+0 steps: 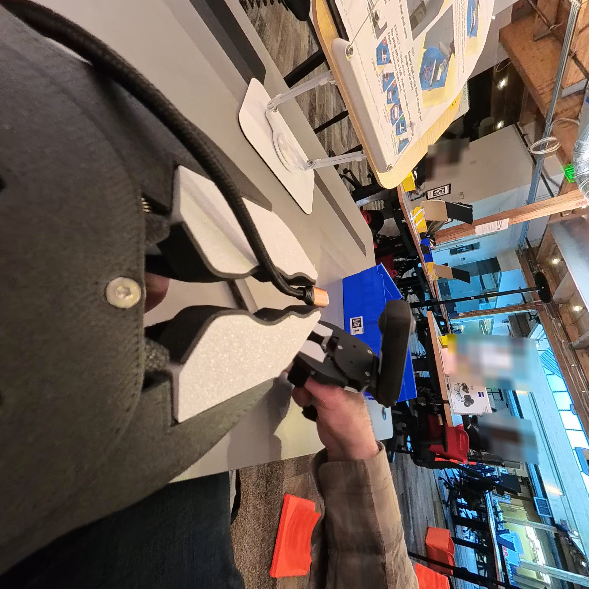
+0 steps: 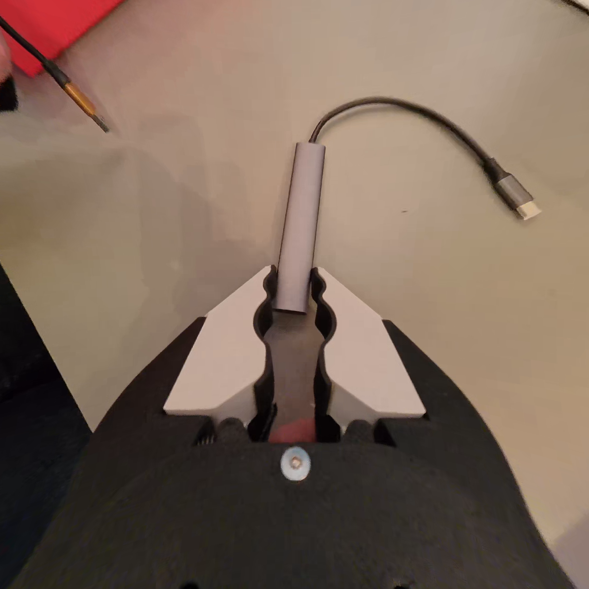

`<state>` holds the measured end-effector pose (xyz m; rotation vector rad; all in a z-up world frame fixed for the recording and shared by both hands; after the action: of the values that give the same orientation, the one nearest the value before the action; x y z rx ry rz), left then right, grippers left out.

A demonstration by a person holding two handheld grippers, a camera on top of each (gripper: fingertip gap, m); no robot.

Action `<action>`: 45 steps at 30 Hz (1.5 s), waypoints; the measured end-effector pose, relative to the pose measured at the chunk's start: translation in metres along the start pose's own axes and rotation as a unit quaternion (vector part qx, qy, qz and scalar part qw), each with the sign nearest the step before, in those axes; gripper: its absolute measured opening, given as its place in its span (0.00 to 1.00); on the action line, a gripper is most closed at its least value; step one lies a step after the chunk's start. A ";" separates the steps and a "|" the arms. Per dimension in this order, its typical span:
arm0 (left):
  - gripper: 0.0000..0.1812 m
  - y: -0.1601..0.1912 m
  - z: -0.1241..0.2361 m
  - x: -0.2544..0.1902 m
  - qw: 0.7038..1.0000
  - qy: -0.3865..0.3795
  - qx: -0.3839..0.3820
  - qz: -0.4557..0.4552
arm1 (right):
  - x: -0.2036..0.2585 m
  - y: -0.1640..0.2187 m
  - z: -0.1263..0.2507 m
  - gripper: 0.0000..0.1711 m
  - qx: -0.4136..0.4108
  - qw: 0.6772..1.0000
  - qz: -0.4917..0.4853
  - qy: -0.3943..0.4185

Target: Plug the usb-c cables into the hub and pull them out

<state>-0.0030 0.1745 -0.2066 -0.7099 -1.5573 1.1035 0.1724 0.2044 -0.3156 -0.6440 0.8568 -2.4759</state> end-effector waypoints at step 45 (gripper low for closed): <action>0.06 0.039 -0.055 -0.007 0.989 -0.081 0.113 0.058 | 0.001 -0.049 0.050 0.11 -0.205 0.975 -0.070 -0.044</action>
<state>0.0478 0.2001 -0.2436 -0.5730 -1.5083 1.4298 0.1867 0.2159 -0.2485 -0.9751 1.3459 -2.3838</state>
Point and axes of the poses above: each gripper's, where its closed fingertips meet, z back along the fingers, y out of its underside, x = y × z across the jaws, the point moved 5 cm from there along z, back along the fingers, and after that the axes turned 13 degrees about -z, right-handed, at the moved point
